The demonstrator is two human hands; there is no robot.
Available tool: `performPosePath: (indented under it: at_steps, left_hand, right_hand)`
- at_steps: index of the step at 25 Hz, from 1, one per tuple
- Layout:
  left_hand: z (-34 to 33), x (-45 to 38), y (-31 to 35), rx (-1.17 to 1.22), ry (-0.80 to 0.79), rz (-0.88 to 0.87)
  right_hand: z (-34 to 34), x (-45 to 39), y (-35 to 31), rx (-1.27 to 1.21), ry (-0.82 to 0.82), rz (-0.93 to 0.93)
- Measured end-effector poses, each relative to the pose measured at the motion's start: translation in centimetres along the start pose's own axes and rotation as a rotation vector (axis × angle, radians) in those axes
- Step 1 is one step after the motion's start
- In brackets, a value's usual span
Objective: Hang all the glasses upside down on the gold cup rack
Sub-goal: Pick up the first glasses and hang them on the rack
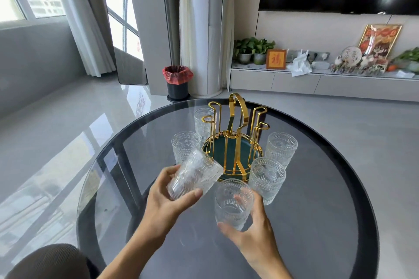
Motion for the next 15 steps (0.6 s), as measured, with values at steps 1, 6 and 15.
performPosePath:
  at_steps: [1,6,15]
  left_hand:
    - [0.0,-0.6,1.6,0.013,0.014,-0.032]
    - [-0.6,-4.7,8.5,-0.047,0.090,-0.157]
    - [-5.6,-9.0,11.0,-0.523,-0.031,-0.203]
  right_hand:
    - [0.1,0.1,0.1,0.000,0.012,0.004]
    - [0.9,0.8,0.0,-0.028,0.058,0.034]
    - [1.8,1.2,-0.6,-0.089,0.124,0.082]
Point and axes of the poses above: each hand's wrist, its own x-axis away from the middle knuckle, its own z-axis out of the back of the hand, y = z × x, the point moved 9 cm from there along -x, towards the middle knuckle, and after that the axes turned 8 degrees about -y, right-handed, at the moved point
